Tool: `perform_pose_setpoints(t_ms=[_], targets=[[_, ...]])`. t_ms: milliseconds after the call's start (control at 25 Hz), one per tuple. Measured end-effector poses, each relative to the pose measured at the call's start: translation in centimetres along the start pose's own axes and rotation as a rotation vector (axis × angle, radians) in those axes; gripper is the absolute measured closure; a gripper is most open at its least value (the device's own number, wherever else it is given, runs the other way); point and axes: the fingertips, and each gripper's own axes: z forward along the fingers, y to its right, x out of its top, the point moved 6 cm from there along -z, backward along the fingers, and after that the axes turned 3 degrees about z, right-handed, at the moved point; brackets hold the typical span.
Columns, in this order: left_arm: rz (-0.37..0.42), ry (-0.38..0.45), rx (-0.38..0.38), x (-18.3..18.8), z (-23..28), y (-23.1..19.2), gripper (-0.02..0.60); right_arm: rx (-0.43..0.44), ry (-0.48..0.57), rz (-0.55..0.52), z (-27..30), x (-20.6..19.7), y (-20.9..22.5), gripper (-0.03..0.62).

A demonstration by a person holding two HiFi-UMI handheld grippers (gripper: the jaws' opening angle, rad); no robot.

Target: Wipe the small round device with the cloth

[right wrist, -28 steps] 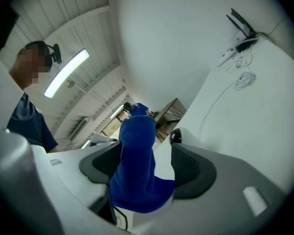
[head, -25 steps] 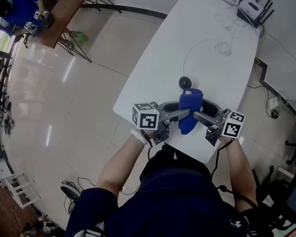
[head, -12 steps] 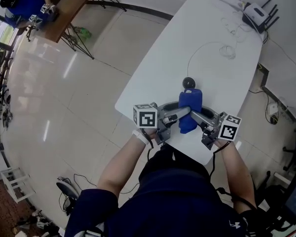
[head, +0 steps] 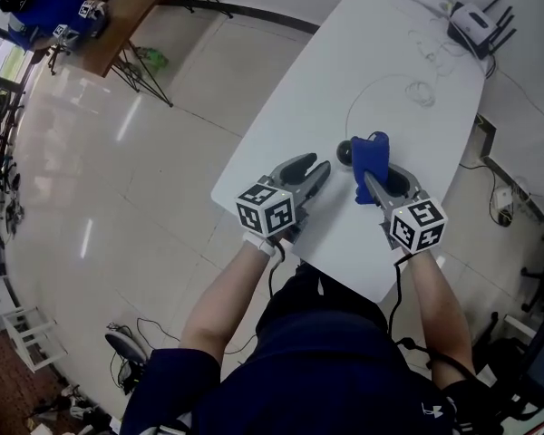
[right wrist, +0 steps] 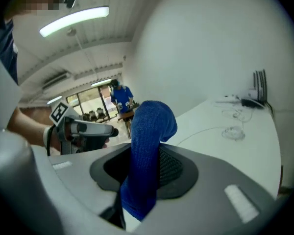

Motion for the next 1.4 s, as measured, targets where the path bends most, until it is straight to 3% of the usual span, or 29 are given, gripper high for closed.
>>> perform_pose_setpoints(t_ms=[120, 200, 440, 600, 920, 1080, 1200, 1400], targets=[[0.130, -0.071, -0.009, 0.2, 1.1, 0.7, 0.430, 0.039, -0.101, -0.176, 2.0, 0.4, -1.1, 0.461], [0.182, -0.127, 0.002, -0.2, 1.8, 0.6, 0.434, 0.052, -0.108, -0.199, 2.5, 1.0, -0.7, 0.461], [0.291, -0.250, 0.046, -1.5, 3.4, -0.4, 0.439, 0.036, -0.064, 0.096, 2.4, 2.7, 4.0, 0.462], [0.257, -0.269, 0.028, -2.2, 5.2, -0.4, 0.448, -0.032, -0.152, 0.194, 3.1, 0.8, 7.6, 0.462], [0.225, -0.307, -0.006, -3.6, 6.2, 0.1, 0.414, -0.019, -0.456, 0.272, 6.6, -6.4, 9.0, 0.461], [0.231, -0.328, -0.009, -4.1, 6.4, 0.5, 0.414, -0.040, -0.469, 0.298, 6.5, -6.2, 9.1, 0.461], [0.238, -0.316, -0.009, -4.0, 5.9, 0.6, 0.414, -0.069, -0.413, 0.188, 5.6, -3.8, 8.1, 0.461], [0.236, -0.318, 0.000, -4.0, 4.4, 0.8, 0.414, -0.165, -0.366, -0.276, 4.1, 0.5, 4.4, 0.461]])
